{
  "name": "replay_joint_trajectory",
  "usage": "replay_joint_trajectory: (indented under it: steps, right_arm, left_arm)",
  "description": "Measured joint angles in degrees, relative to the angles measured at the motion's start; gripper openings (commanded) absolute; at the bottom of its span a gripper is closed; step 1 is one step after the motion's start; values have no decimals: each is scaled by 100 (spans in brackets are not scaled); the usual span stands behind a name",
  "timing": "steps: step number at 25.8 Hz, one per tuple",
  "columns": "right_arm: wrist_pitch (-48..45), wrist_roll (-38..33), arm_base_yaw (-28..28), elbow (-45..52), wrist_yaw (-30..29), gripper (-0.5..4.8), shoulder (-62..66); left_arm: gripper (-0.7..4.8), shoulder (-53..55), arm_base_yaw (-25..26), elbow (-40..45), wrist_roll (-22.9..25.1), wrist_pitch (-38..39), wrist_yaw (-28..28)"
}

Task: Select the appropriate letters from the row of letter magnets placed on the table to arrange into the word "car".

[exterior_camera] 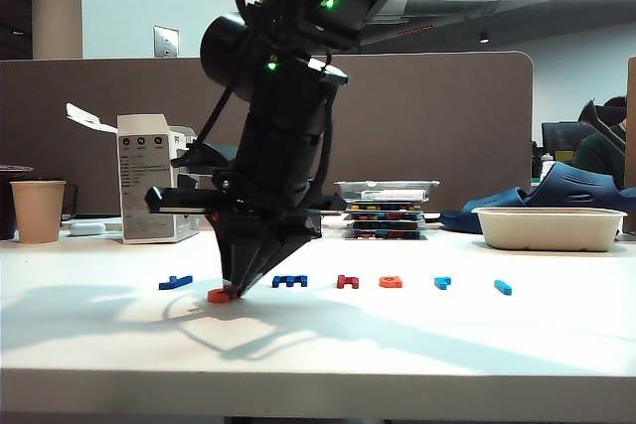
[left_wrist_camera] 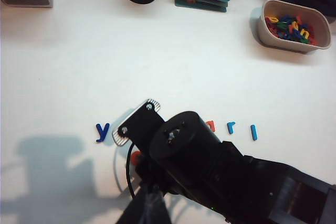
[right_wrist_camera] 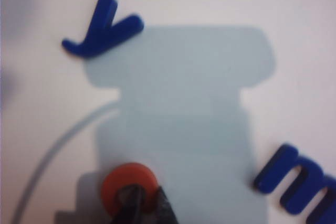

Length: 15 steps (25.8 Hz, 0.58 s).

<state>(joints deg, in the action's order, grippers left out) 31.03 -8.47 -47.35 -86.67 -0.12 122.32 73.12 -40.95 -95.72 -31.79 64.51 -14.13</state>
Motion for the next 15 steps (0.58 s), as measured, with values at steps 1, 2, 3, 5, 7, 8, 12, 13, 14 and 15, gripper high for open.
replay_joint_trajectory:
  steps: [1, 2, 3, 5, 7, 8, 12, 13, 14, 15]
  right_arm:
    - [68, 70, 0, 4, -35, 31, -17]
    - [127, 140, -11, 7, -63, 30, -33]
    - [240, 275, -48, 9, -59, 30, -63]
    - [439, 407, -144, 13, -48, 30, -101]
    - [560, 433, -221, 13, -44, 30, -125]
    - [597, 444, -256, 13, -31, 30, -127]
    - [673, 448, -435, 13, 13, 30, -133]
    - [686, 448, -503, 13, 15, 30, -133]
    - [697, 450, -566, 13, 24, 30, -133]
    - [708, 450, -621, 13, 48, 30, -136]
  left_arm:
    - [-6, 0, 0, 0, 0, 0, 2]
    - [-6, 0, 0, 0, 0, 2, 0]
    - [-6, 2, 0, 0, 0, 0, 0]
    - [-6, 0, 0, 0, 0, -2, 2]
    - [-6, 2, 0, 0, 0, 0, 2]
    - [-6, 2, 0, 0, 0, 0, 2]
    - [-6, 2, 0, 0, 0, 0, 0]
    - [-6, 2, 0, 0, 0, 0, 2]
    - [-6, 2, 0, 0, 0, 0, 0]
    - [-6, 2, 0, 0, 0, 0, 2]
